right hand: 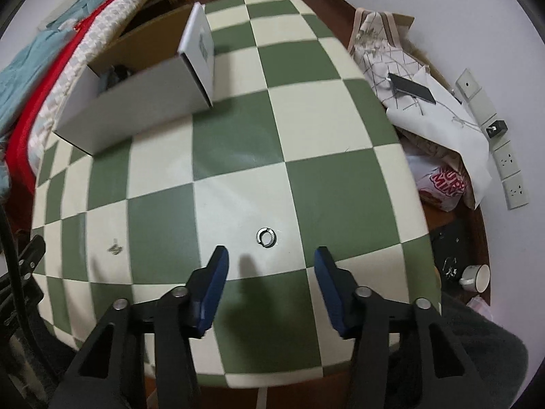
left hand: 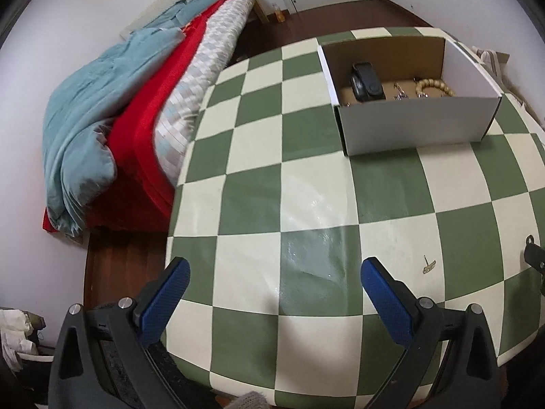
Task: Organize jewelry
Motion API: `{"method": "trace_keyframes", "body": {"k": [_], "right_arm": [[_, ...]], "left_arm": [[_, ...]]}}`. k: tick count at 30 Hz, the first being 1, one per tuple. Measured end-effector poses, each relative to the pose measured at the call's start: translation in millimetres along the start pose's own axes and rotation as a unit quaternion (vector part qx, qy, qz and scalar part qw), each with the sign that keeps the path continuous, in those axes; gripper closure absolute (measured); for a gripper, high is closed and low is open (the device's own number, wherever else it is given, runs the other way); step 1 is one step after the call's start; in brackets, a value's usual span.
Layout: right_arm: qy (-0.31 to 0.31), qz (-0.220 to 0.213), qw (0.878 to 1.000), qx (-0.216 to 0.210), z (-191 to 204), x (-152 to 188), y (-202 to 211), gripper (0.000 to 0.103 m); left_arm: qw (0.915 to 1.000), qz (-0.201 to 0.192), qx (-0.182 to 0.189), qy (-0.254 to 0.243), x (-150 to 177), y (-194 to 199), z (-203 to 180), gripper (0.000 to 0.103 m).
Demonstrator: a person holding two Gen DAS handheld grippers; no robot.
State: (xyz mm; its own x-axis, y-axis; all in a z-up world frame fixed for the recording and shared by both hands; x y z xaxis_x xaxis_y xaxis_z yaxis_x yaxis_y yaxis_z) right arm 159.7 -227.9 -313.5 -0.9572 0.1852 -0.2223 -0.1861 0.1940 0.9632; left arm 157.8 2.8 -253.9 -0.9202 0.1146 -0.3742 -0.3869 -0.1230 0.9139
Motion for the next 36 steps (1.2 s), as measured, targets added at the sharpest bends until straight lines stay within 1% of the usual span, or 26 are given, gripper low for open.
{"method": "trace_keyframes", "body": {"k": [1, 3, 4, 5, 7, 9, 12, 14, 15, 16, 17, 18, 19, 20, 22, 23, 25, 27, 33, 36], "right_arm": [[0.000, 0.002, 1.000, -0.001, 1.6, 0.7, -4.7, 0.061], [0.007, -0.009, 1.000, 0.006, 4.1, -0.3, -5.7, 0.068], [0.011, -0.012, 1.000, 0.012, 6.1, -0.5, -6.0, 0.073], [0.015, -0.016, 1.000, 0.014, 7.8, -0.4, -6.3, 0.082], [0.021, -0.022, 0.999, 0.020, 10.2, -0.6, -4.4, 0.092], [0.026, -0.025, 0.999, 0.022, 12.0, -0.6, -4.2, 0.102], [0.019, -0.022, 0.999, 0.016, 8.7, -1.2, -4.7, 0.103], [0.015, -0.020, 1.000, 0.016, 5.3, -2.0, -5.4, 0.103], [0.013, -0.019, 1.000, 0.015, 4.1, -2.4, -5.3, 0.103], [0.011, -0.018, 1.000, 0.017, 2.0, -2.6, -5.2, 0.103], [0.010, -0.017, 1.000, 0.018, 0.0, -2.9, -5.4, 0.103], [0.009, -0.016, 1.000, 0.018, -3.2, -3.3, -6.4, 0.103], [0.008, -0.015, 1.000, 0.018, -4.9, -3.1, -6.5, 0.103], [0.006, -0.015, 1.000, 0.019, -6.4, -3.5, -6.9, 0.103], [0.004, -0.013, 1.000, 0.018, -8.2, -3.0, -7.6, 0.103], [0.004, -0.013, 1.000, 0.018, -8.3, -2.4, -7.9, 0.103], [0.004, -0.014, 1.000, 0.018, -8.5, -1.8, -7.4, 0.103], [0.003, -0.013, 1.000, 0.018, -8.7, -1.8, -7.6, 0.103], [-0.005, -0.020, 1.000, 0.009, -11.6, -3.5, -4.0, 0.103], [-0.021, -0.032, 0.999, -0.009, -16.9, -5.2, 6.9, 0.103]], "left_arm": [[1.0000, 0.004, 0.002, -0.001, 1.1, -1.8, -1.3, 0.001], [0.9999, 0.012, 0.010, -0.001, 2.3, -6.4, -2.7, 0.001], [0.9998, 0.014, 0.013, -0.003, 3.3, -7.3, -4.8, 0.001], [0.9997, 0.015, 0.017, -0.004, 3.3, -7.8, -6.4, 0.001], [0.9995, 0.017, 0.025, -0.010, 3.8, -8.9, -13.2, 0.001], [0.9985, 0.021, 0.046, -0.018, 3.5, -11.1, -24.5, 0.001], [0.9960, 0.031, 0.077, -0.032, 2.7, -17.4, -44.6, 0.001], [0.9943, 0.041, 0.088, -0.045, 2.2, -23.9, -57.7, 0.002], [0.9932, 0.046, 0.095, -0.049, 2.2, -26.7, -63.0, 0.009], [0.9921, 0.050, 0.102, -0.053, 2.2, -29.5, -67.6, 0.022], [0.9909, 0.056, 0.109, -0.056, 2.9, -32.1, -71.9, 0.029], [0.9898, 0.062, 0.114, -0.058, 3.7, -34.1, -74.8, 0.041], [0.9887, 0.063, 0.122, -0.060, 4.6, -34.5, -77.8, 0.048], [0.9886, 0.056, 0.126, -0.061, 4.4, -32.1, -79.4, 0.052], [0.9867, 0.056, 0.139, -0.063, 6.1, -30.4, -83.9, 0.070], [0.9853, 0.057, 0.148, -0.063, 7.0, -29.5, -86.3, 0.075], [0.9838, 0.058, 0.156, -0.065, 7.8, -28.7, -90.3, 0.092], [0.9833, 0.058, 0.159, -0.066, 8.4, -28.3, -92.8, 0.098], [0.9829, 0.055, 0.163, -0.064, 10.4, -24.3, -93.7, 0.101], [0.9833, 0.047, 0.166, -0.058, 7.6, -17.6, -87.6, 0.101]]}}
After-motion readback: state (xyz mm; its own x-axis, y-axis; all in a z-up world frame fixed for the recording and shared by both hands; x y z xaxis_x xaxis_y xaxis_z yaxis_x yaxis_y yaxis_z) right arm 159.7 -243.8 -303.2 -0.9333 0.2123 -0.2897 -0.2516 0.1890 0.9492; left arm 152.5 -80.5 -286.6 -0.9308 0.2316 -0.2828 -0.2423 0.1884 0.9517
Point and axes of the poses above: each gripper's, at about its wrist camera, not at the fingertips, and y roughly against the way its jaws point, z to its left, x to its underside, the point moved 3 cm from there along -y, roughly the way its jaws point, and after that the axes turned 12 degrees about x, right-handed, at the moved point
